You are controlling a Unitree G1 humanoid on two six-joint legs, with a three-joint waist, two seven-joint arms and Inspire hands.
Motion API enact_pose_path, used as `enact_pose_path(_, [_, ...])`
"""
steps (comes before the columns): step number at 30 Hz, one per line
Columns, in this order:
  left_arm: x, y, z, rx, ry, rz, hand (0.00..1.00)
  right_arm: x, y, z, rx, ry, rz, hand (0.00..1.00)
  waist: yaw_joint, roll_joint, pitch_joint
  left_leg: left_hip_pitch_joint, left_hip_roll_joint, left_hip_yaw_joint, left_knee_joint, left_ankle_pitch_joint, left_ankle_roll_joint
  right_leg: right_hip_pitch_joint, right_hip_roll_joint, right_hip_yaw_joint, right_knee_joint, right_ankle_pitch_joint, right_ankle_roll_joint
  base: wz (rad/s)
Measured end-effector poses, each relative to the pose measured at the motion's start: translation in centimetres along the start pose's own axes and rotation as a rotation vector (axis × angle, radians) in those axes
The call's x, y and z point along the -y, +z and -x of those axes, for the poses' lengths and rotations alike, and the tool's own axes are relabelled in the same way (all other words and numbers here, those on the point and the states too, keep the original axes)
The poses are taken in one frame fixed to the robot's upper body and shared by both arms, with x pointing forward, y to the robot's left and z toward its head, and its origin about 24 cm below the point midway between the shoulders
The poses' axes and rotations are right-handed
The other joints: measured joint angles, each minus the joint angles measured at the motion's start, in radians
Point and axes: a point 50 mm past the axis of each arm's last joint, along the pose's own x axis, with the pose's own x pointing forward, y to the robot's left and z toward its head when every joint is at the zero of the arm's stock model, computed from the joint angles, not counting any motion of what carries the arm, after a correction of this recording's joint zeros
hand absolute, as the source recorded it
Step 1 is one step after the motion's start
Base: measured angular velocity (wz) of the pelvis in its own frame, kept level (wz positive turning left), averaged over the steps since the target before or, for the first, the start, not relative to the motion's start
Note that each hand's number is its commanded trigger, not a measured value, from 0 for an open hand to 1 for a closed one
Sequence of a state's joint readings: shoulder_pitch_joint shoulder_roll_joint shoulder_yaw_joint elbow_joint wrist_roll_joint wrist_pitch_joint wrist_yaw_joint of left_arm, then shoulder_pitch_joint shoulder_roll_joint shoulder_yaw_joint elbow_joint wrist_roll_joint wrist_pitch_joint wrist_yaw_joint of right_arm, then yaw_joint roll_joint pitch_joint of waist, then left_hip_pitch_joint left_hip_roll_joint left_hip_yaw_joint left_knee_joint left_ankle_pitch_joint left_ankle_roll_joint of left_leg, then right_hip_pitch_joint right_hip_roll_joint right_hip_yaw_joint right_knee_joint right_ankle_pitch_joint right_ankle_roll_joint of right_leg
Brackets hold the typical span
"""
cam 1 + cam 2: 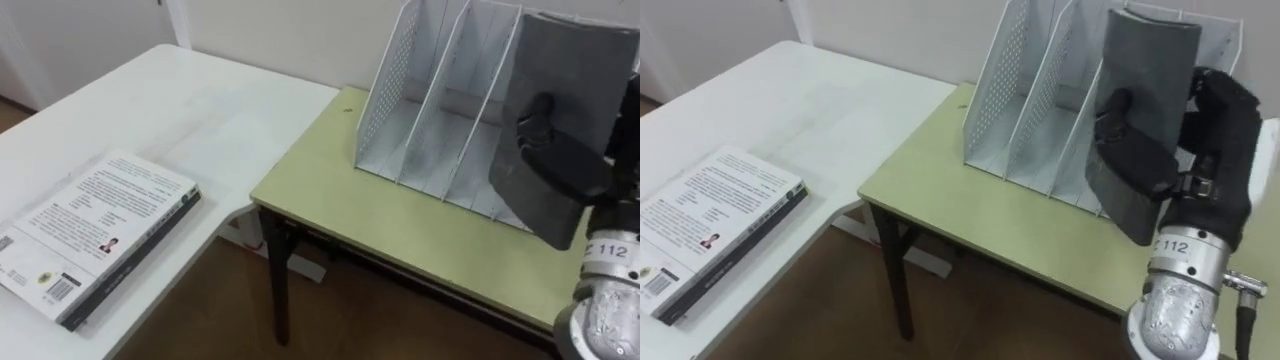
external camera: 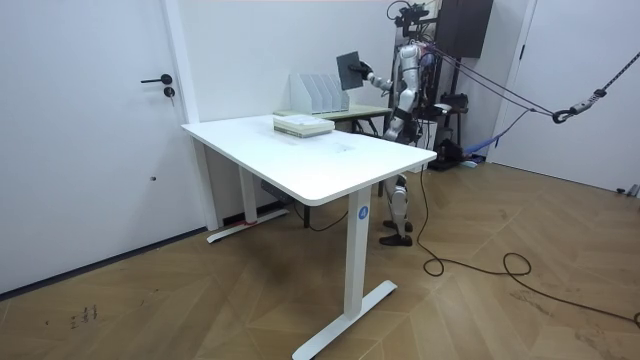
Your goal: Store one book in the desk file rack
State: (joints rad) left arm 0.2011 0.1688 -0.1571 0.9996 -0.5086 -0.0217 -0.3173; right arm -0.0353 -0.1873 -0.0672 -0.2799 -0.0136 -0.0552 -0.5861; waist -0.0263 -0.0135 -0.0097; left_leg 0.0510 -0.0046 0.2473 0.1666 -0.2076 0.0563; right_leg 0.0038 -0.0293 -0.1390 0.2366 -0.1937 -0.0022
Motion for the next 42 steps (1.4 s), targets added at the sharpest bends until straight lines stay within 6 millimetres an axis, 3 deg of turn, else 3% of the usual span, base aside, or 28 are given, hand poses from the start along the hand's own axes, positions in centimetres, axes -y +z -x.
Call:
enact_pose_path(5, [-1.2,-2.0,0.6,-0.068,0.073,0.045,0.0,0.7,0.2,-0.4,0.012,-0.083,0.002,1.0,0.001,-0.004,0.0032,-0.004,0.001,-0.005,0.0,0.0,0.0,0.004,0.001,-0.004,0.0,0.003,-0.001,0.0])
enact_pose_path(11, [-1.2,-2.0,0.6,-0.072,0.094,0.044,0.0,0.9,0.2,-0.7,0.011,-0.109,-0.002,1.0,0.005,0.002,0.0111,0.004,0.002,-0.007,-0.004,-0.001,-0.001,0.013,0.0,-0.013,-0.002,0.003,-0.001,0.01])
enact_pose_path(26, [-1.4,-2.1,0.6,-0.06,0.115,0.063,0.0,0.5,1.2,-2.2,0.06,-0.149,-0.032,1.0,0.006,-0.005,0.0097,0.006,-0.001,-0.017,-0.002,0.0,-0.001,0.019,-0.002,-0.031,-0.016,0.003,-0.001,0.01])
enact_pose_path(42, [-1.4,-2.3,0.6,-0.061,0.135,0.077,0.0,0.8,0.5,-2.5,0.043,-0.145,0.002,1.0,0.008,-0.01,0.0107,0.008,-0.002,-0.038,-0.002,0.0,-0.002,0.03,-0.005,-0.062,-0.018,0.002,-0.001,0.03])
